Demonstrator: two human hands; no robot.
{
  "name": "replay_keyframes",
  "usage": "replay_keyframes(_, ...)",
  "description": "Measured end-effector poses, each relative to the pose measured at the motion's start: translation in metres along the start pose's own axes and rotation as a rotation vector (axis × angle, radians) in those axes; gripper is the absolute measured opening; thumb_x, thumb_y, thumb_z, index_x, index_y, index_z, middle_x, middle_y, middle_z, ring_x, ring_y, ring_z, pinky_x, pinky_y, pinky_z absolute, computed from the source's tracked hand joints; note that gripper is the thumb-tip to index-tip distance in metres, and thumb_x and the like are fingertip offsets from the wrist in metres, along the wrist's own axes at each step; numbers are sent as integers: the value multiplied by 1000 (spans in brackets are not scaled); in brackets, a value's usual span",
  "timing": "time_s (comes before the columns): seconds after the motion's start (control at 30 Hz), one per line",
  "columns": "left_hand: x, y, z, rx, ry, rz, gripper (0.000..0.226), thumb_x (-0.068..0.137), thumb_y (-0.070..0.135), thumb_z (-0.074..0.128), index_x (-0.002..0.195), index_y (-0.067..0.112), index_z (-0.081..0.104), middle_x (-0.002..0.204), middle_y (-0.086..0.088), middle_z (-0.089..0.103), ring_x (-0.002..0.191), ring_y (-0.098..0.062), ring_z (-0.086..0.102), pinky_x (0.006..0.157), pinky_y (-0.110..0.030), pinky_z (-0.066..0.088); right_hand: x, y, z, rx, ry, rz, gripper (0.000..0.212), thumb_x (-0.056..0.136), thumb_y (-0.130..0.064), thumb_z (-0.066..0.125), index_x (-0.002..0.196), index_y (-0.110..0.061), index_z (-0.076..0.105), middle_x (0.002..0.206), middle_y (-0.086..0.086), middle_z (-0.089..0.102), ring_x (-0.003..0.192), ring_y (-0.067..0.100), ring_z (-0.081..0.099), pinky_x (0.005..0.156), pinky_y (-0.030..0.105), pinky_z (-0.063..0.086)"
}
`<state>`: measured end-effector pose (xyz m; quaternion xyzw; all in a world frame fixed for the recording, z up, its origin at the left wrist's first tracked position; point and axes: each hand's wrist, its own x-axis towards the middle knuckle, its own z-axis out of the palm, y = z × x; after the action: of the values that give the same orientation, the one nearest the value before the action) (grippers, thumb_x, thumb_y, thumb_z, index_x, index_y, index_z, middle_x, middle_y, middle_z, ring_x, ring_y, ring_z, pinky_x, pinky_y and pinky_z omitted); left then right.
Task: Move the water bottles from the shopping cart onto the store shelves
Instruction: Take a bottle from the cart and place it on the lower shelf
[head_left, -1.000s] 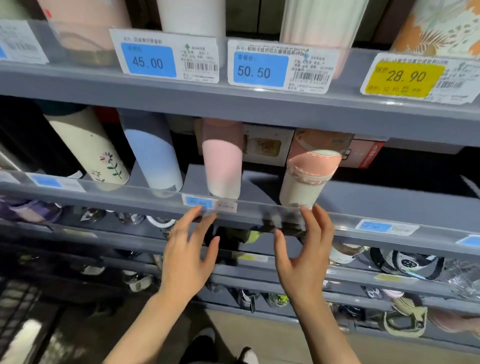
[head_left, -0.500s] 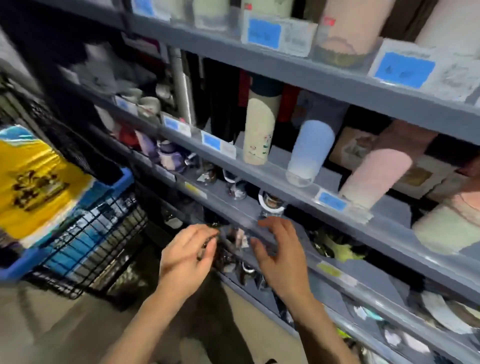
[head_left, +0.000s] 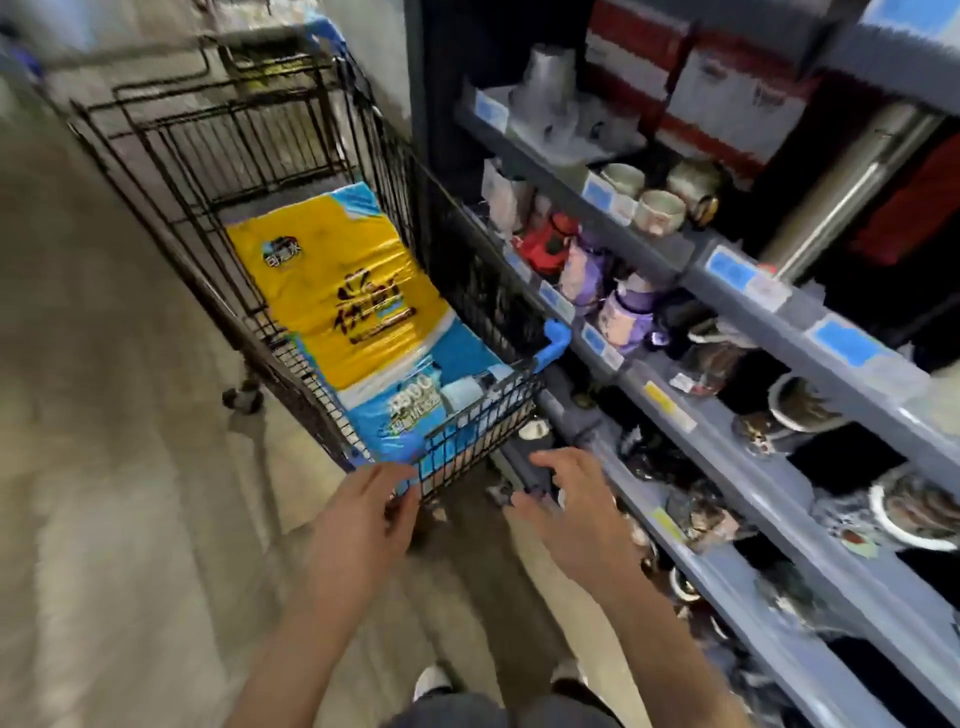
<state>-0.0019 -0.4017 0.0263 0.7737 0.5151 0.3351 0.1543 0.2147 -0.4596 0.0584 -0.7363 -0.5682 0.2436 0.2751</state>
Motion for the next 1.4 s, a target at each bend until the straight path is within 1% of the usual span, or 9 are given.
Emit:
replay_keyframes(0.1,-1,-28,-8,-11,-11,-72,33,88,34,49,94,12,72,91,-4,69,75,-24,66,63,-32,53,31,-13,17,-12,-30,-27,42,87,-35,68,123,-18,56,124,-3,45,105,7,45,82,1,24)
replay_keyframes(0.3,13,-65,-12,70,-25,-92,42,92,40,47,113,10,67,110,-8,63,100,-30,61,87,-36,48,101,-35,43,8,-101,90,52,90,-36,64,136,-22,45,132,1,44,121,16,46,98,31,39)
replay_keyframes(0.57,111,-139,1,340,-191,-78,53,99,54,31,134,21,54,140,-13,52,133,-34,42,106,-60,36,211,-36,85,-102,-227,144,55,92,-36,61,139,-13,43,137,11,40,121,26,43,95,33,36)
replay_keyframes(0.7,149,-179,15,522,-353,113,62,102,54,16,131,22,61,137,-10,57,134,-31,45,115,-54,14,257,-25,106,-180,-301,276,68,92,-44,59,147,-14,32,144,16,34,129,33,40,101,38,36)
replay_keyframes(0.83,152,-194,26,446,-317,274,55,101,43,21,128,23,64,133,-3,61,132,-27,49,116,-52,20,291,-3,125,-340,-367,458,81,90,-56,54,150,-18,17,150,18,27,129,39,39,99,42,40)
replay_keyframes(1.07,152,-199,27,307,-204,338,47,97,40,33,133,25,59,141,0,55,132,-21,47,114,-37,21,313,34,163,-407,-220,738,63,84,-54,59,135,-24,39,141,25,37,125,45,42,97,52,44)
replay_keyframes(1.17,153,-199,26,287,-218,371,45,96,41,37,126,25,66,136,3,58,125,-18,52,111,-34,20,313,42,181,-414,-160,826,79,70,-65,63,135,-28,39,146,23,34,129,46,40,102,54,40)
replay_keyframes(1.27,156,-197,24,269,-223,386,41,92,39,44,119,25,71,131,5,61,121,-17,52,109,-34,22,314,28,191,-403,-177,834,82,69,-56,71,134,-32,26,150,22,29,133,46,34,104,56,37)
replay_keyframes(1.4,157,-196,22,259,-251,377,37,91,39,47,116,27,73,128,8,64,122,-17,51,108,-33,21,309,8,204,-425,-105,673,76,83,-15,64,147,-23,23,155,19,8,140,40,14,111,52,30)
